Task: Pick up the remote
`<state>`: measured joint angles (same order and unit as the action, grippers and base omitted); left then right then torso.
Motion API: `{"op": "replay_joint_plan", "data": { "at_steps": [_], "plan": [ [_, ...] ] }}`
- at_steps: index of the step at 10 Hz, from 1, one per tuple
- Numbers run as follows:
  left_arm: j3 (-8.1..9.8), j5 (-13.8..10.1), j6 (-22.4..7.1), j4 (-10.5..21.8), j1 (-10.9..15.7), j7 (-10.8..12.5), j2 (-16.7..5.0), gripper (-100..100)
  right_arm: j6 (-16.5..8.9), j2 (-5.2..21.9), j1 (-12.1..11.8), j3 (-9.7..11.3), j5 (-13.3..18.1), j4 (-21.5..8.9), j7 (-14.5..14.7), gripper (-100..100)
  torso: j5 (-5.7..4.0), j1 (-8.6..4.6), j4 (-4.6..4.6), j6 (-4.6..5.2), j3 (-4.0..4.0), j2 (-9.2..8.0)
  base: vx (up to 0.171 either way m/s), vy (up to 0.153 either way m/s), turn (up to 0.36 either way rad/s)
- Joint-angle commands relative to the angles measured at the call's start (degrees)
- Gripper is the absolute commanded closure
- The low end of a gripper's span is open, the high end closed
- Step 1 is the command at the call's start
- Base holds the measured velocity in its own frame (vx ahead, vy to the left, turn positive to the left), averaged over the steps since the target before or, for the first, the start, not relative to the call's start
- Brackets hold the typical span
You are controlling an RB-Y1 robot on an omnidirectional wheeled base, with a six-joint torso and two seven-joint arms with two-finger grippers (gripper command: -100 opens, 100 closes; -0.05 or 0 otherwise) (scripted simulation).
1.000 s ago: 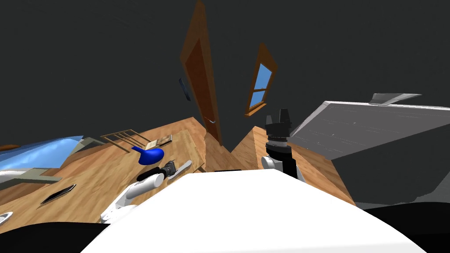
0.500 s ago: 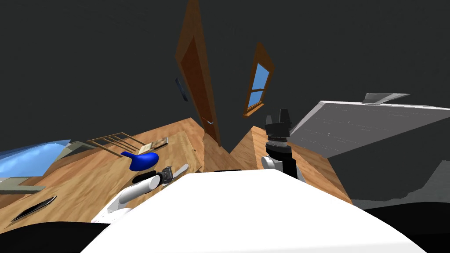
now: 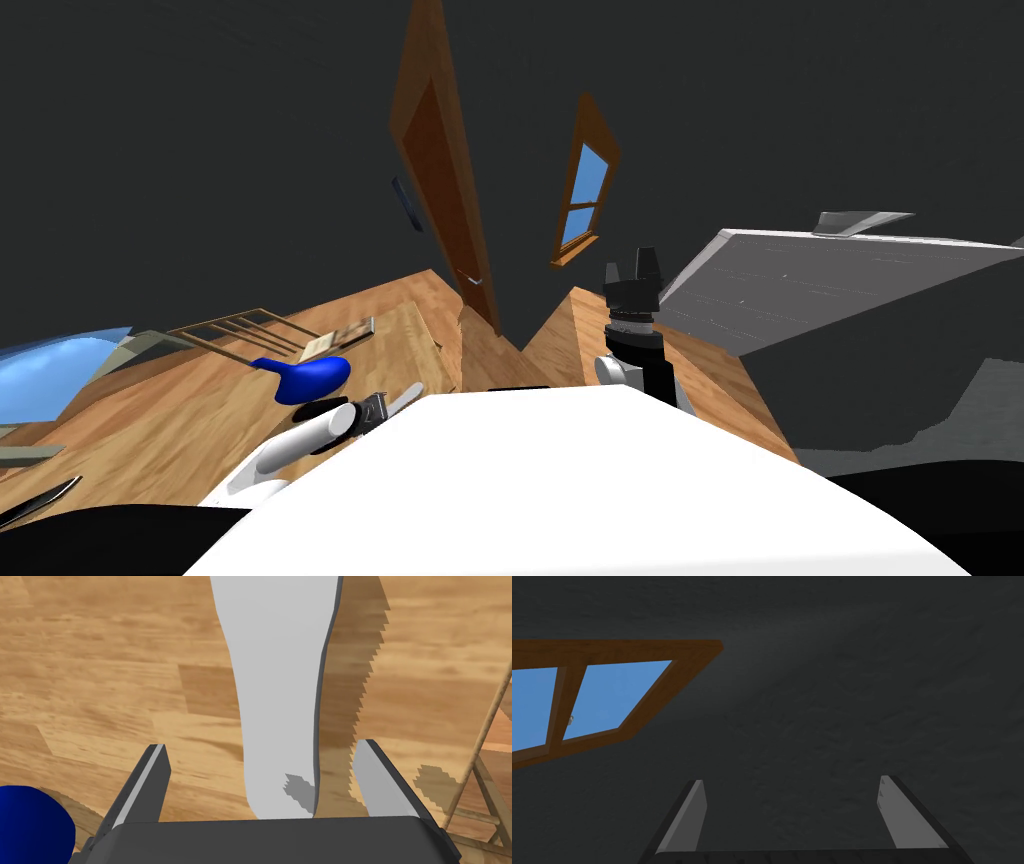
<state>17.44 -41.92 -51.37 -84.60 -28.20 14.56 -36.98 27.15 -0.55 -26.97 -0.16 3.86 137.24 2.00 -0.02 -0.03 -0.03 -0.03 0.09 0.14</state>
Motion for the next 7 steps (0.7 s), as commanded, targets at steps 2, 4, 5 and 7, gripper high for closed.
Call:
{"op": "replay_joint_plan", "data": {
  "at_steps": [2,4,5,7],
  "plan": [
    [0.41,-2.66,-4.01,2.23,-0.25,0.29,-0.97,-100,0.0,0.0,0.0,0.0,0.0,0.0,0.0,0,0.0,0.01,0.0,-0.01,-0.01,-0.03,0.052,0.002,-0.04],
    [0.66,-5.34,-7.55,4.75,-0.35,0.69,-1.84,-100,0.0,0.0,0.0,0.0,0.0,0.0,0.0,0,0.01,0.07,-0.01,0.01,0.04,0.06,0.087,0.017,-0.083],
    [0.66,-5.34,-8.03,4.75,-0.35,0.69,-1.84,-100,0.0,0.0,0.0,0.0,0.0,0.0,0.0,0,0.02,0.09,-0.03,0.0,0.07,0.13,0.069,0.026,-0.011],
    [0.82,-7.57,-11.26,6.84,-0.42,0.89,-2.6,-100,0.0,0.0,0.0,0.0,0.0,0.0,0.0,0,0.03,0.14,-0.01,0.0,0.02,0.04,0.065,0.043,-0.047]
  ]
}}
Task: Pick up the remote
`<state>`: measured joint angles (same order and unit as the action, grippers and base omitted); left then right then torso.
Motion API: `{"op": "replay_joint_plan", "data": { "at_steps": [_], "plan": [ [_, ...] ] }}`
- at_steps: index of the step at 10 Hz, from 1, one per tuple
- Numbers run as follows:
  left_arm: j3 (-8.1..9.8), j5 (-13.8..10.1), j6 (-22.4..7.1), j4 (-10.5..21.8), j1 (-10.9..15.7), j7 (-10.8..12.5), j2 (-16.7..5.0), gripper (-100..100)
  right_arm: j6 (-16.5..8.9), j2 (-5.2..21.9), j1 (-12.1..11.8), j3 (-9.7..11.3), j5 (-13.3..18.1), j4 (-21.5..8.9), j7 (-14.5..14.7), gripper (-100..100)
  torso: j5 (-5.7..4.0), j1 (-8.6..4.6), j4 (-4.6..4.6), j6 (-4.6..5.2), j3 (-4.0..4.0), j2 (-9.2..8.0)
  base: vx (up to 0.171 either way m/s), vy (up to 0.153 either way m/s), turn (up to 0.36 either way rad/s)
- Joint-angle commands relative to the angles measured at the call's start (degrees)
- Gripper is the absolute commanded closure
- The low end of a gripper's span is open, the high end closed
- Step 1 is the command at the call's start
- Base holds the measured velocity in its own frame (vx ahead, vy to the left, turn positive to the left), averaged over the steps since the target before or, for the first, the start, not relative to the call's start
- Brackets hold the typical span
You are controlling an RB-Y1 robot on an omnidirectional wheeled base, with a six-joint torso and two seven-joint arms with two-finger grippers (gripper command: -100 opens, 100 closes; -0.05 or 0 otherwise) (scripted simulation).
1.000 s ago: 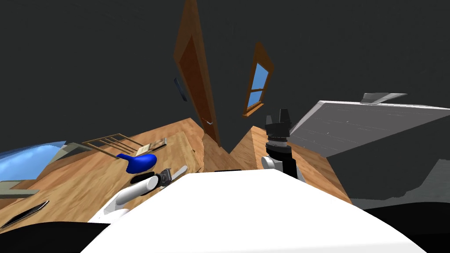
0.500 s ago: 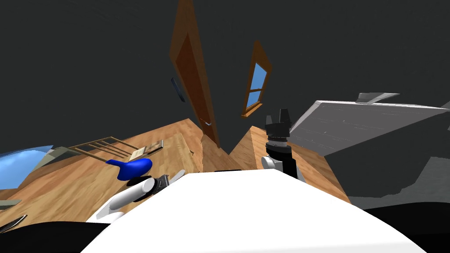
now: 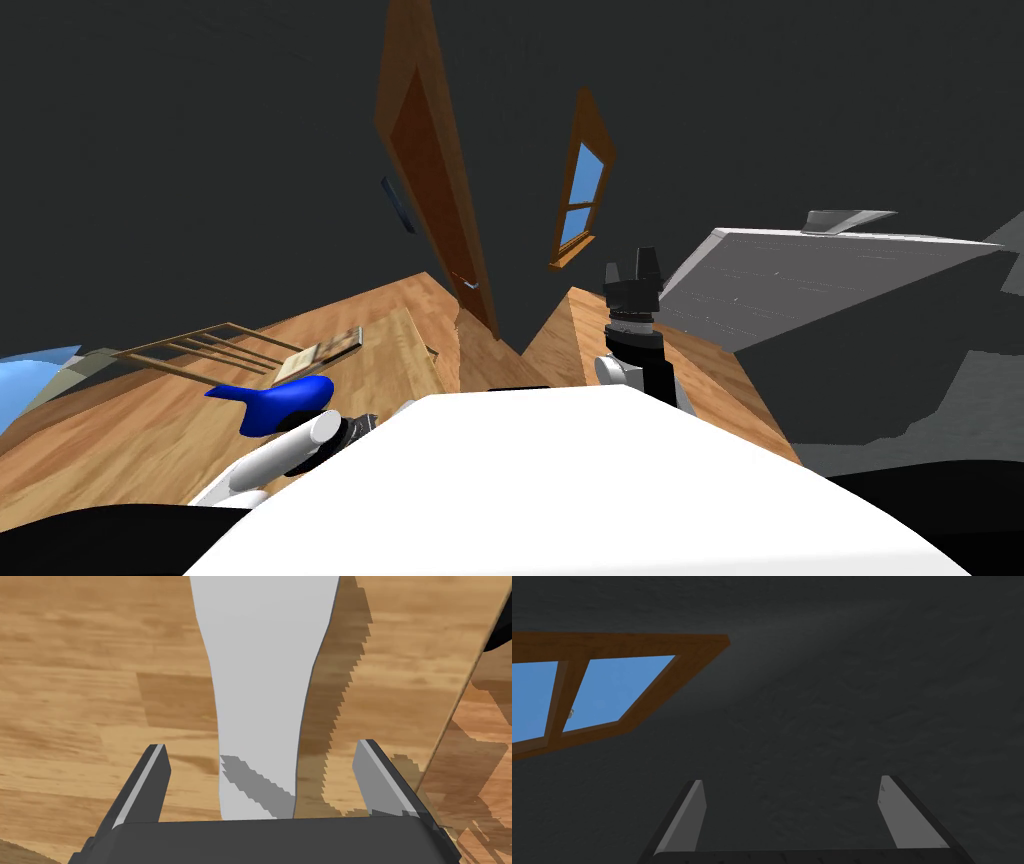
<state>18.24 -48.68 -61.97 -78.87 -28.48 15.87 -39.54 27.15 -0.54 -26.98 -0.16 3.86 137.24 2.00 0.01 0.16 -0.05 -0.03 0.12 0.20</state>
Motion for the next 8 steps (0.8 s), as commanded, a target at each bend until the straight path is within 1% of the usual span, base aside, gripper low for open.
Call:
{"op": "replay_joint_plan", "data": {
  "at_steps": [1,4,5,6,7,8],
  "plan": [
    [0.07,-1.74,-1.95,1.99,-0.16,-0.38,-0.37,-100,0.0,0.0,0.0,0.0,0.0,0.0,0.0,0,0.0,0.0,0.0,0.0,0.0,0.0,0.072,0.053,-0.05],
    [0.02,-3.98,-4.93,4.24,-0.19,-0.41,-1.13,-100,0.0,0.0,0.0,0.0,0.0,0.0,0.0,0,0.0,-0.06,0.01,0.0,-0.02,-0.04,0.059,0.033,-0.039],
    [0.05,-3.59,-4.18,4.22,0.12,-0.54,-1.11,-100,0.0,0.0,0.0,0.0,0.0,0.0,0.0,0,-0.01,-0.1,0.0,0.0,-0.01,-0.02,0.029,0.01,-0.01],
    [0.05,-3.72,-4.36,4.43,0.17,-0.69,-1.17,0,0.0,0.0,0.0,0.0,0.0,0.0,0.0,0,-0.02,-0.15,0.02,-0.01,-0.06,-0.12,0.005,0.002,0.001],
    [-0.67,-2.6,-2.72,6.28,1.07,-1.22,0.26,-100,0.0,-0.01,0.01,0.0,0.0,0.0,0.0,0,-0.03,-0.19,0.04,-0.01,-0.11,-0.21,0.003,0.022,-0.021],
    [-0.96,-2.16,-2.07,7.03,1.43,-1.44,0.83,-100,0.0,0.0,0.01,0.0,0.0,0.0,0.0,0,-0.01,-0.13,0.05,-0.01,-0.14,-0.24,0.004,0.039,-0.018]
  ]
}}
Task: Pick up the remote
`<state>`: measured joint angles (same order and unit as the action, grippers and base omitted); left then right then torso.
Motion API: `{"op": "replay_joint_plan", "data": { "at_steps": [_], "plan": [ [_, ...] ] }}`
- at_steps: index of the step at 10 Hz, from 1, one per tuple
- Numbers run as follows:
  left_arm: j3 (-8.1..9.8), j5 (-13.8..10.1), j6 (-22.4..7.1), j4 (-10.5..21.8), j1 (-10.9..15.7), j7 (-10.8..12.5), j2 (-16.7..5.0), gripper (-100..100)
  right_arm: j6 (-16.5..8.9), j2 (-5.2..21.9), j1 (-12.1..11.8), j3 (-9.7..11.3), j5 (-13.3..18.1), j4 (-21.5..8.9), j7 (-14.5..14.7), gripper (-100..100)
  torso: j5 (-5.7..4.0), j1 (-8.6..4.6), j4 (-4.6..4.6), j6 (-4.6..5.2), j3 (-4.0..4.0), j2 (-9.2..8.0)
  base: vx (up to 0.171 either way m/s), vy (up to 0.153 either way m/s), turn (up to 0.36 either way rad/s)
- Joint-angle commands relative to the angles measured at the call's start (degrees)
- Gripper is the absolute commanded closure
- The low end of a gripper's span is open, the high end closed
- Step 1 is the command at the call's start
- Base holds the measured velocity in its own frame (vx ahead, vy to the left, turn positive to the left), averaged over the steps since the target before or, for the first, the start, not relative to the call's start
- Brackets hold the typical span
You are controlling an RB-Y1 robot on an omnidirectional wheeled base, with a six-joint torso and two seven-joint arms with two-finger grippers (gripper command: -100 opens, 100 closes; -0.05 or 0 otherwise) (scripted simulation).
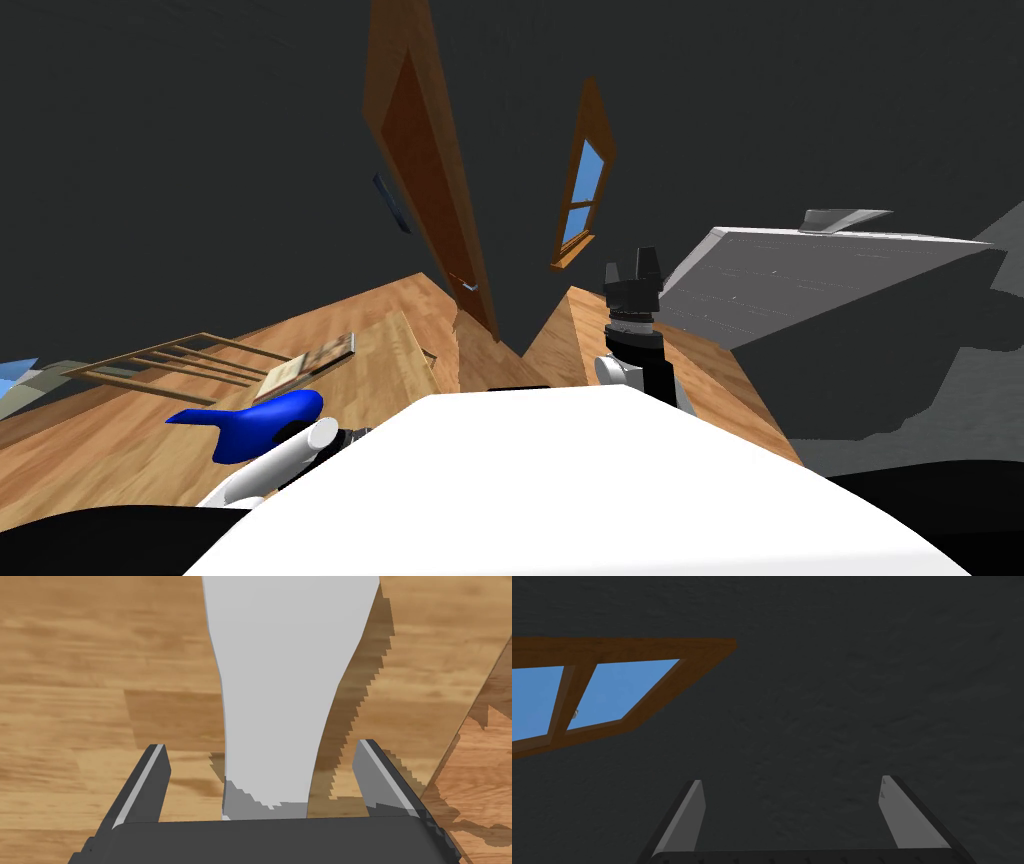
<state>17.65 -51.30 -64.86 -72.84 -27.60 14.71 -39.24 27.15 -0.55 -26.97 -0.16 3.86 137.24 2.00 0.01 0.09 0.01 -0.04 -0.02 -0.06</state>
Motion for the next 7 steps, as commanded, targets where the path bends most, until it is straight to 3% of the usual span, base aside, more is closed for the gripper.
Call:
{"op": "replay_joint_plan", "data": {
  "at_steps": [1,2,3,7],
  "plan": [
    [-0.66,0.9,1.46,1.75,0.91,-0.5,1.1,-100,0.0,0.0,0.0,0.0,0.0,0.0,0.0,0,0.0,0.0,0.0,0.0,0.0,0.0,0.006,0.034,-0.011],
    [-0.37,0.5,0.85,1.08,0.51,-0.33,0.66,-100,0.0,0.0,0.0,0.0,0.0,0.0,0.0,0,0.0,0.0,0.0,0.0,0.0,0.0,0.003,0.013,-0.004],
    [-0.41,0.55,1.04,1.22,0.56,-0.42,0.73,100,0.0,0.0,0.0,0.0,0.0,0.0,0.0,0,-0.02,-0.07,0.0,0.0,0.0,-0.01,0.0,0.0,0.0],
    [-0.46,0.52,0.94,1.21,0.51,-0.43,0.78,100,0.0,0.0,0.0,0.0,0.0,0.0,0.0,0,0.0,0.0,0.02,0.02,0.0,0.02,0.0,0.0,0.0]
  ]
}}
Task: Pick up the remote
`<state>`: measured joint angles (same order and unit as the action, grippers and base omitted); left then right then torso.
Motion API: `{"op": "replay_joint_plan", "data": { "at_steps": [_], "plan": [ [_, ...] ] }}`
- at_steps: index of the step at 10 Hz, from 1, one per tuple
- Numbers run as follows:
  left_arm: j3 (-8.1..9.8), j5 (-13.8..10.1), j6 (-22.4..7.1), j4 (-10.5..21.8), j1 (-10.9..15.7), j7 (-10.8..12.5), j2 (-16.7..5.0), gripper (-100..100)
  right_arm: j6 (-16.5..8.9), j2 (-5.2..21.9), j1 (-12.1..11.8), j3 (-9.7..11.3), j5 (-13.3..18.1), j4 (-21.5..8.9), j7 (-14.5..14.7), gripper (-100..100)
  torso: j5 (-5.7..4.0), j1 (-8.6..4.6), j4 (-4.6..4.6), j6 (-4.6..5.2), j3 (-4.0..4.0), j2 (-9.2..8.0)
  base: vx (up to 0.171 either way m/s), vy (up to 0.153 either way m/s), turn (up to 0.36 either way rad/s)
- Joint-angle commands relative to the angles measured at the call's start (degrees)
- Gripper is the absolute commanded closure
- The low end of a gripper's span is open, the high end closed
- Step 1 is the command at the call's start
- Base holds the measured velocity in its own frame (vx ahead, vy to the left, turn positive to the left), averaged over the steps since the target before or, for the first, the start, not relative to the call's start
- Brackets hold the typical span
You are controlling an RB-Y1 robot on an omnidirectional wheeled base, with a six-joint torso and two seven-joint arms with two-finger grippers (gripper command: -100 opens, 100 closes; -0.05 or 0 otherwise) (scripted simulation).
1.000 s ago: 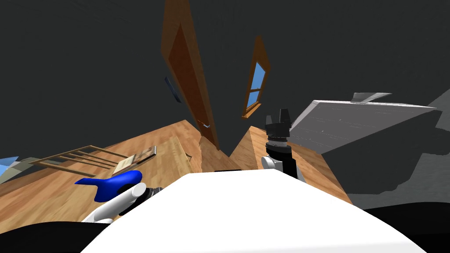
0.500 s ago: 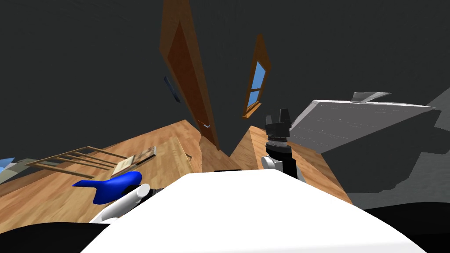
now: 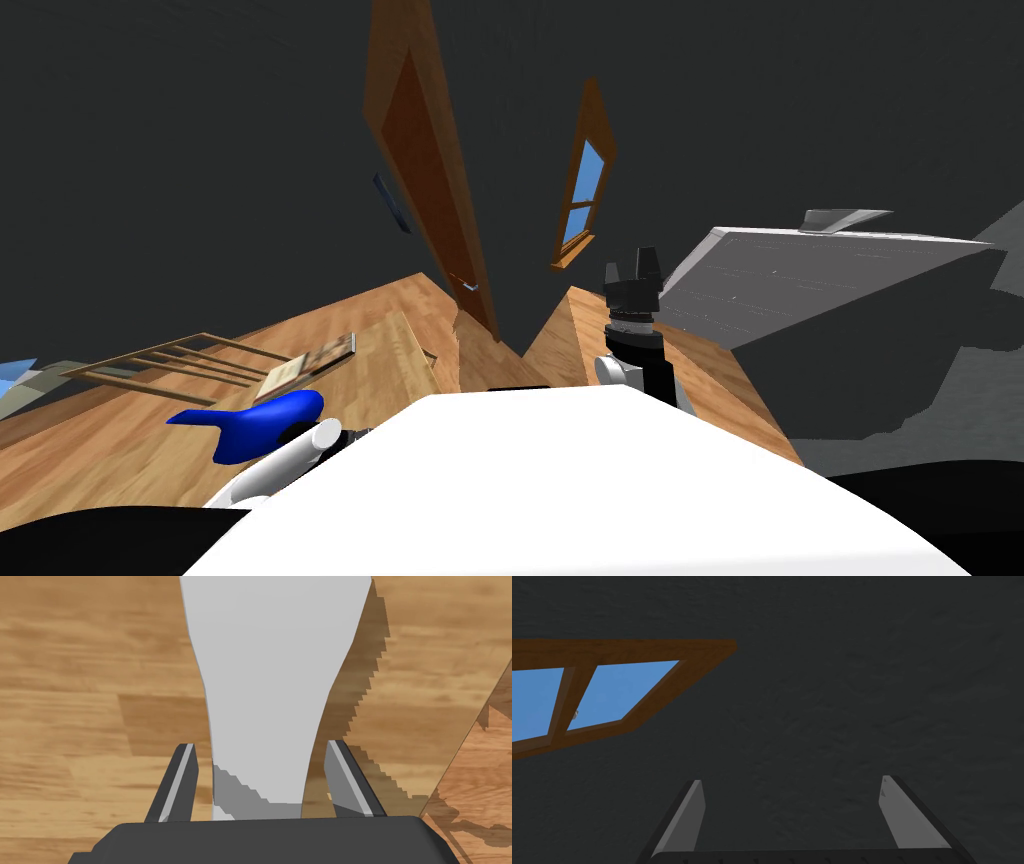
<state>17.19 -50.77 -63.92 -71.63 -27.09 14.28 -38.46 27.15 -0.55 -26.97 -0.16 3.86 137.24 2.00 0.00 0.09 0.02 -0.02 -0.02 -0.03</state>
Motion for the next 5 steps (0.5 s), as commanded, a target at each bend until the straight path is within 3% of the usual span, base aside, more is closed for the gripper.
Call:
{"op": "replay_joint_plan", "data": {
  "at_steps": [1,2,3,4,5],
  "plan": [
    [0.0,0.0,0.0,0.0,0.0,0.0,0.0,0,0.0,0.0,0.0,0.0,0.0,0.0,0.0,0,0.0,0.0,0.0,0.0,0.0,0.0,0.0,0.0,0.0],
    [0.66,-0.95,-1.42,-1.71,-0.68,0.59,-1.39,100,0.0,0.0,0.0,0.0,0.0,0.0,0.0,0,0.0,0.0,0.0,0.0,0.0,0.0,-0.006,-0.025,0.021],
    [1.1,-1.61,-2.4,-2.84,-1.22,0.92,-2.24,100,0.0,0.0,0.0,0.0,0.0,0.0,0.0,0,-0.07,-0.1,0.01,-0.01,-0.01,-0.02,-0.007,-0.045,0.023],
    [0.84,-1.11,-1.54,-2.53,-1.31,0.72,-1.49,100,0.0,0.0,0.0,0.0,0.0,0.0,0.0,0,-0.08,-0.21,0.01,-0.02,-0.02,-0.04,-0.003,-0.02,0.008],
    [0.9,-1.18,-1.73,-2.69,-1.4,0.79,-1.57,0,0.0,0.0,0.0,0.0,0.0,0.0,0.0,0,-0.05,-0.15,0.01,-0.01,-0.02,-0.03,0.0,0.0,0.0]
  ]
}}
